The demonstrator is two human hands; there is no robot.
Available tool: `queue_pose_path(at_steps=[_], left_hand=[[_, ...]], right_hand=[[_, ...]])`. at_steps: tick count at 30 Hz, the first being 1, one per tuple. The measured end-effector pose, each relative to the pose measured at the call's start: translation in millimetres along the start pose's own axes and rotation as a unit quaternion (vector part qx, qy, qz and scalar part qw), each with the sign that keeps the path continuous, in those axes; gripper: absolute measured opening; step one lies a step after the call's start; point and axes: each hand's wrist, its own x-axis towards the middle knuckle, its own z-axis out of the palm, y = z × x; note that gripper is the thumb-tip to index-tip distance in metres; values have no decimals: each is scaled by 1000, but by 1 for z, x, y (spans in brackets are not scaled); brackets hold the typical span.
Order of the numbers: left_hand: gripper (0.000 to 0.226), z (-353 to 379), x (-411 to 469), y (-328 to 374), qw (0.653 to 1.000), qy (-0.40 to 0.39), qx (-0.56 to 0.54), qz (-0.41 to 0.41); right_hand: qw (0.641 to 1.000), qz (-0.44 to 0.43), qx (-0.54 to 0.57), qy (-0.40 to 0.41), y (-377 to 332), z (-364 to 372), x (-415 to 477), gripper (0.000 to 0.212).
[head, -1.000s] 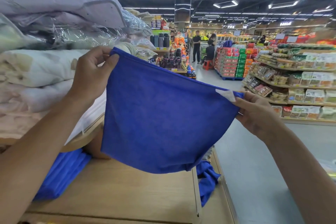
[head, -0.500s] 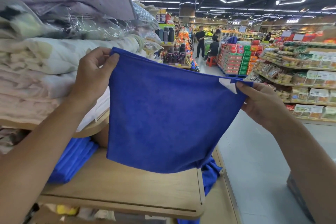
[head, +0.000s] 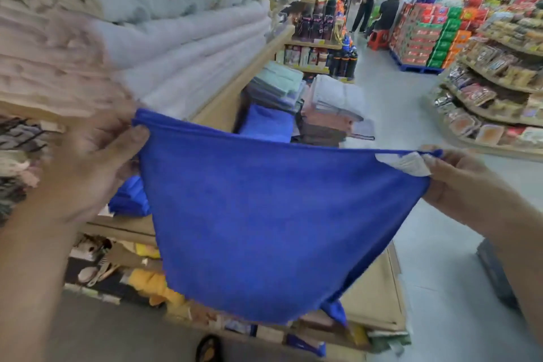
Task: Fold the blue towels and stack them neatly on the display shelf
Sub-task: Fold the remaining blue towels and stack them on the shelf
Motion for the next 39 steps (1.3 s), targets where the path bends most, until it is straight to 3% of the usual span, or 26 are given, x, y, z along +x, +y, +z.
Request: queue_pose_path(at_steps=[2, 3, 5, 7, 8, 13, 17, 20, 22, 25, 28, 30, 32, 35, 37, 39], left_hand=[[43, -8, -20, -25, 998, -20, 8, -61], [40, -9, -27, -37, 995, -16, 19, -93], [11, -10, -34, -69, 985, 24, 81, -149], [18, -12, -34, -98, 971, 60, 148, -175], [11, -13, -32, -110, 967, 59, 165, -185], [4, 7, 19, -144, 959, 94, 145, -226], [20, 34, 69, -172, 952, 132, 100, -257], [41, 47, 73, -193, 940, 90, 183, -273], [42, 51, 54, -200, 940, 64, 201, -267], [14, 40, -4, -205, 949, 55, 173, -258], [15, 22, -82, -209, 944, 106, 153, -272], [21, 13, -130, -221, 918, 198, 134, -315], [26, 10, -167, -236, 864, 264, 131, -409], [16, 16, -194, -251, 785, 256, -7, -564], [34, 21, -199, -261, 747, 224, -119, -615], [48, 24, -198, -267, 733, 198, -198, -620]], right_hand=[[998, 59, -16, -12, 33, 5, -3, 12], [995, 91, -30, -11, 51, 5, -3, 23], [986, 158, -45, 2, 84, 5, -1, 35], [980, 198, -28, 18, 108, 5, 5, 24], [976, 212, -24, 29, 116, 6, 10, 20], [970, 209, -38, 117, 131, 7, 67, 11], [963, 182, -30, 196, 149, 7, 131, 9], [951, 196, -98, 218, 172, 13, 151, 43], [940, 210, -166, 213, 185, 23, 137, 59], [946, 170, -188, 201, 197, 42, 78, 32], [951, 155, -194, 184, 206, 61, -6, 13], [948, 185, -187, 177, 212, 70, -54, 17], [935, 246, -163, 197, 231, 71, -87, 30], [899, 383, -35, 210, 267, 67, -109, 21], [861, 457, 107, 198, 285, 68, -112, 19], [817, 477, 247, 210, 296, 70, -111, 25]])
